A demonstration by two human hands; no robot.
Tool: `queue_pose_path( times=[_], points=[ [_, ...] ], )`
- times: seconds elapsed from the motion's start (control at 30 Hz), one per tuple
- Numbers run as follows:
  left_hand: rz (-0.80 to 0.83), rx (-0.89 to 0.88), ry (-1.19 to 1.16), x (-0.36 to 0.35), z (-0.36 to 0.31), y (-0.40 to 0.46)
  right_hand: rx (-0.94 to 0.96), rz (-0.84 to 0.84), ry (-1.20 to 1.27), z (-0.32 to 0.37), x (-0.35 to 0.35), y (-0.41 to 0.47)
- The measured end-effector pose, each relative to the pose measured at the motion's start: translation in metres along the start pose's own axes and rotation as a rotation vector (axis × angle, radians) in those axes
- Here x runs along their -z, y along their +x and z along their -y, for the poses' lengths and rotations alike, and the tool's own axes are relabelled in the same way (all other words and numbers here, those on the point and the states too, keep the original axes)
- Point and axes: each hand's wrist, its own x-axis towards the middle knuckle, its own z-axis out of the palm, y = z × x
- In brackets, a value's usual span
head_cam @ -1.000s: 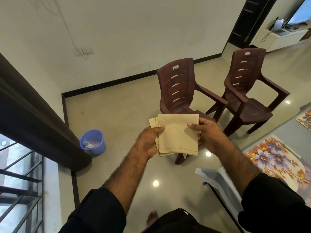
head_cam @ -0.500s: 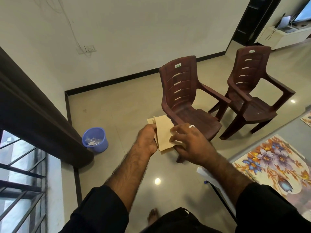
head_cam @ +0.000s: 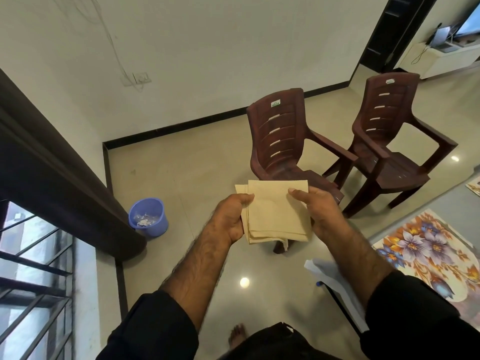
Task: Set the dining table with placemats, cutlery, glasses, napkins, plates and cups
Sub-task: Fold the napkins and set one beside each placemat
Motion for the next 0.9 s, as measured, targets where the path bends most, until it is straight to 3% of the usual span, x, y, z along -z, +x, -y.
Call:
queue_pose_path(
  times=[0.13,0.27,0.33,0.4,0.5,0.67,0.9],
  points=[
    [0.041,-0.001,0.009,0.002,0.000,0.000,0.021,0.108,0.103,0.012,0.013,0.001],
    [0.049,0.012,0.031,-0.001,0.004,-0.002,-0.050,0.068,-0.174,0.004,0.020,0.008],
    [0.039,0.024,0.027,-0.001,0.005,-0.001,-0.028,0.081,-0.128,0.006,0.016,0.003],
    [0.023,0.035,0.010,-0.002,0.006,-0.002,0.098,0.042,-0.225,0.009,0.013,-0.004],
    [0.007,0.038,-0.007,-0.004,0.005,-0.003,0.405,-0.064,-0.634,0.005,0.006,-0.015],
    [-0.023,0.023,0.013,-0.011,0.001,0.000,0.829,0.089,-0.925,-0.013,-0.008,-0.033],
    [-0.042,-0.012,0.038,-0.014,0.009,0.005,0.869,0.135,-0.910,-0.018,-0.011,-0.035]
  ],
)
